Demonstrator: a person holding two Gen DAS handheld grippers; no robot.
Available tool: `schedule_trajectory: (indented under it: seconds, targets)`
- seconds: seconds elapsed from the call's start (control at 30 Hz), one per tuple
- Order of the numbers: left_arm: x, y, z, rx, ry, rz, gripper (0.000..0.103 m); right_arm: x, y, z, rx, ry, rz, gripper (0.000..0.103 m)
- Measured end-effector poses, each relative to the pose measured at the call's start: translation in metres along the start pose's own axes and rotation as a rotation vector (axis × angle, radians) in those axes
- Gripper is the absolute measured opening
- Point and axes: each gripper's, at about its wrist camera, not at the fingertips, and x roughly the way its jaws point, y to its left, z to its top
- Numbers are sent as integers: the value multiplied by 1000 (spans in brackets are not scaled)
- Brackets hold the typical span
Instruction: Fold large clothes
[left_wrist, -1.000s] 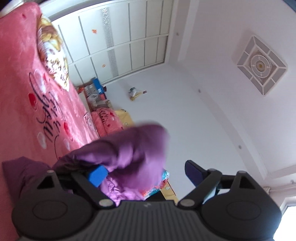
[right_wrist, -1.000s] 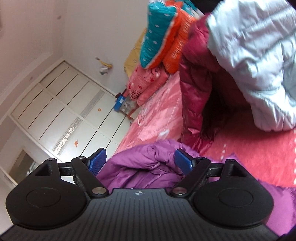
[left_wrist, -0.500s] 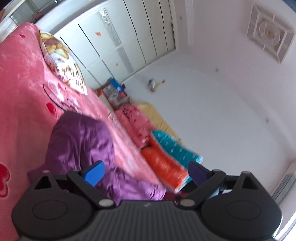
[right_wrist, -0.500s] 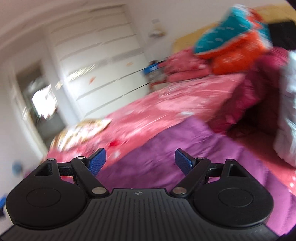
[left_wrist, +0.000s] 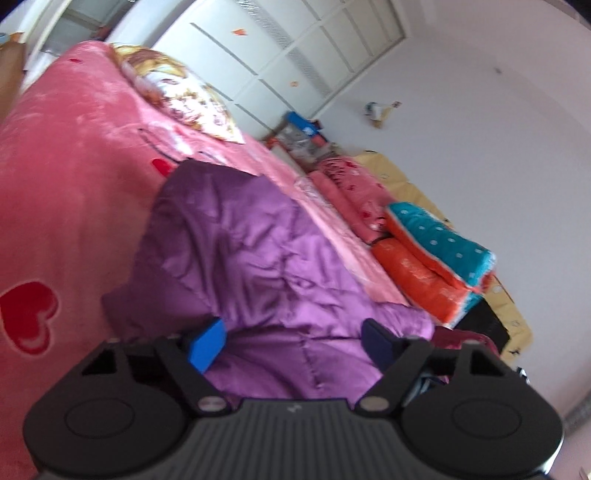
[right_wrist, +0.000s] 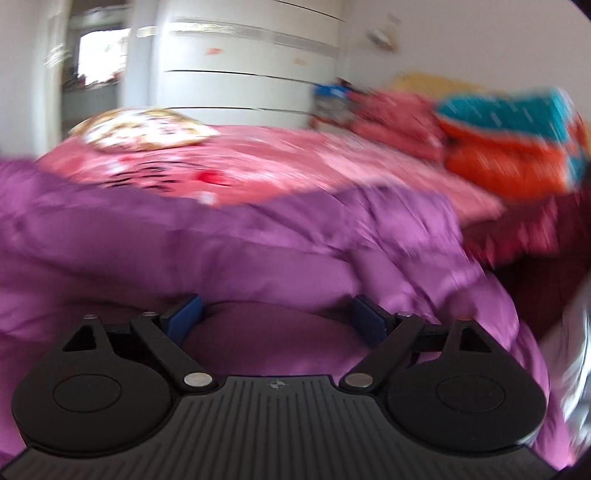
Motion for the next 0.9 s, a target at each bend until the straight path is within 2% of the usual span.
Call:
schedule_trajectory:
  seconds: [0.1, 0.2, 0.3, 0.37, 0.47, 0.57, 0.63, 0.73, 0.8, 0.87, 0.9]
  targets:
    - [4, 1, -3, 10, -3, 41, 71, 9, -28, -5, 58, -2, -45, 103]
    - [9, -5, -8, 65, 2, 81, 69, 16, -42, -10, 94, -12, -44, 103]
    - [10, -10, -9, 101, 0, 111, 69, 19, -46, -18, 96, -17, -45, 103]
    - [5, -15, -7, 91, -14, 128, 70, 19, -37, -20, 86, -12, -35, 103]
    - [-5, -29, -3, 138, -60, 123, 76, 6, -34, -20, 77, -19, -14, 103]
    - [-11, -43, -4, 196, -110, 102, 78, -16, -38, -16, 103, -99, -23, 103]
    - [-9, -51, -8, 238, -122, 75, 80, -23, -45, -6, 135, -148, -45, 103]
    - [0, -63, -17, 320, -112, 106, 80, -17, -56, 17, 170, -157, -58, 103]
    - [8, -66, -22, 355, -96, 142, 80, -3, -60, 29, 141, -131, -81, 95]
    - [16, -65, -26, 390, -78, 196, 80, 15, -62, 34, 105, -75, -113, 60]
    - [20, -64, -29, 404, -71, 221, 80, 25, -66, 33, 105, -43, -123, 54]
